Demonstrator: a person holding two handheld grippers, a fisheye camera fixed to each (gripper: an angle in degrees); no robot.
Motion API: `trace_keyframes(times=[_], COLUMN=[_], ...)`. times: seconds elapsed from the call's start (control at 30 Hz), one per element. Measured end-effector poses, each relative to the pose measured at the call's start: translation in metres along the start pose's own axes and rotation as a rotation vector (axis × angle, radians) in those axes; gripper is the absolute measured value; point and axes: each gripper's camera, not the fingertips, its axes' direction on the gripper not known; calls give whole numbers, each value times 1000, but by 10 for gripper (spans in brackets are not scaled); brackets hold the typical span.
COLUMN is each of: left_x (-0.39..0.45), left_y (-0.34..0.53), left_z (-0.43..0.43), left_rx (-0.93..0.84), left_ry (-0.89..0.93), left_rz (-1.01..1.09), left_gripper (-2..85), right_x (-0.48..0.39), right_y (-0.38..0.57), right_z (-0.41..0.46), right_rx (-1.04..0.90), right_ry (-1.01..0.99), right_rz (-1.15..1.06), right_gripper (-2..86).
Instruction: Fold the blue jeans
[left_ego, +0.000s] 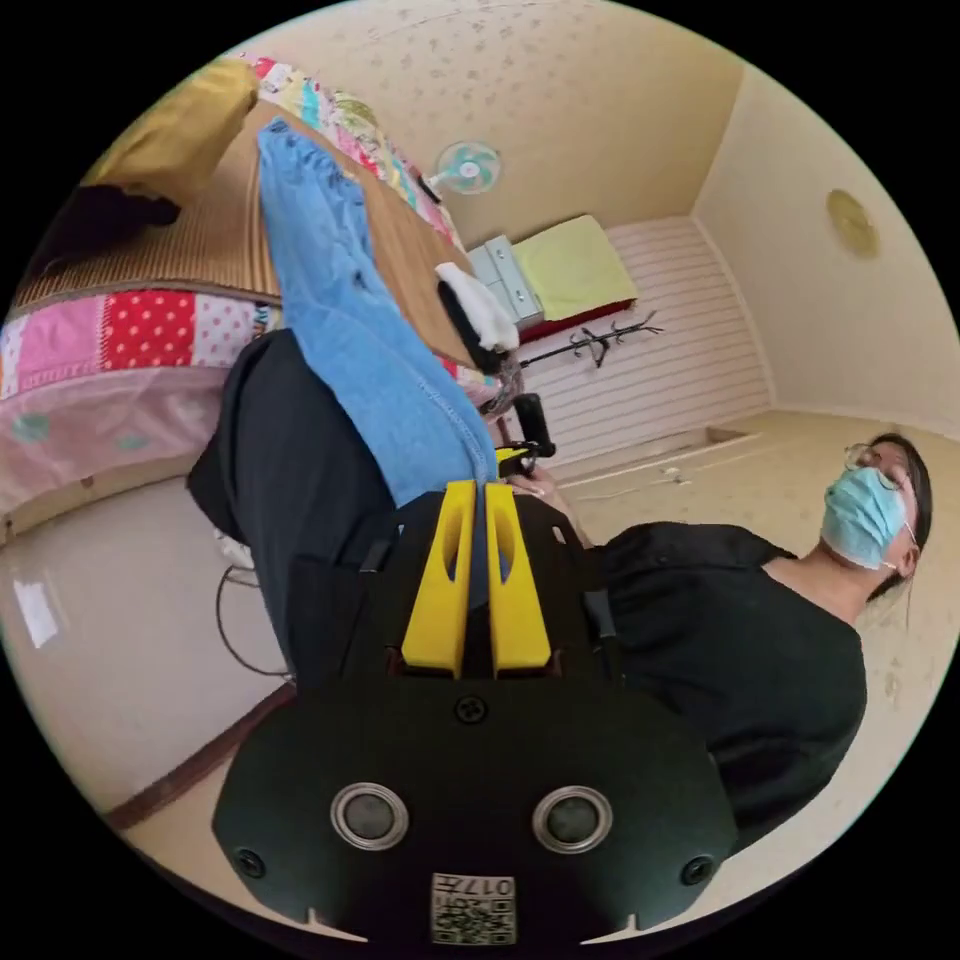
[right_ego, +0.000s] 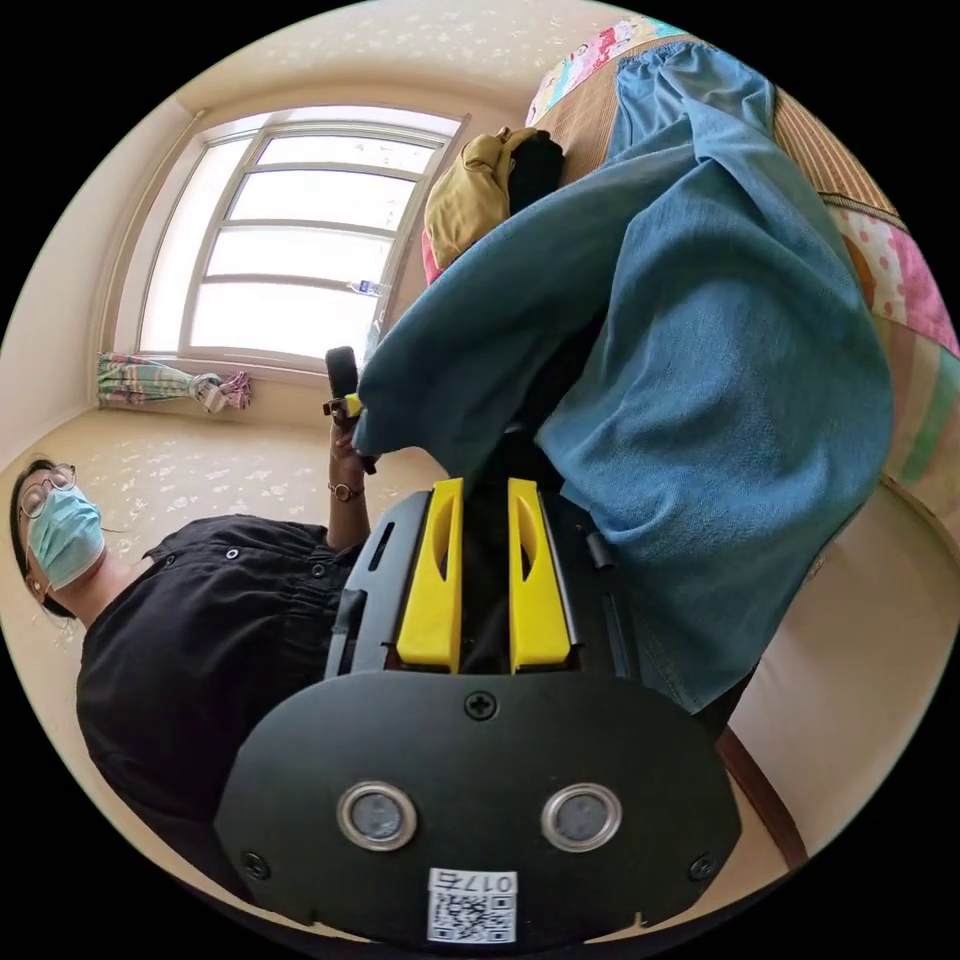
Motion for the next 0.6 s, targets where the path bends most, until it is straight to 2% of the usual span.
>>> trace_keyframes(times=[0.07,0.1,0.13,0.2,0.27,0.47,0.5,0.6], left_x=[-25,-34,-37,-43,-46,-49,-47,-32], left_y=[8,14,16,23,27,31,32,31], left_z=[-3,-4,-4,-5,-6,-25,-31,-48], left_rx=[-48,-61,-60,-17,6,54,75,103], left_ry=[-245,-300,-284,-108,-26,46,90,196], left_rz=[-158,-192,-194,-171,-164,-163,-150,-84], left_gripper=[0,0,1,2,2,-1,-1,-3], right_x=[-1,-3,-7,-14,-21,-20,-25,-43], right_y=[-6,-11,-17,-26,-36,-65,-67,-68], right_z=[12,21,31,48,66,125,122,96], right_rx=[-24,-37,-46,-72,-91,-184,-175,-125], right_ry=[13,14,13,10,4,76,58,-179], right_rz=[13,14,10,0,2,112,82,-50], right_gripper=[81,84,86,90,93,63,46,24])
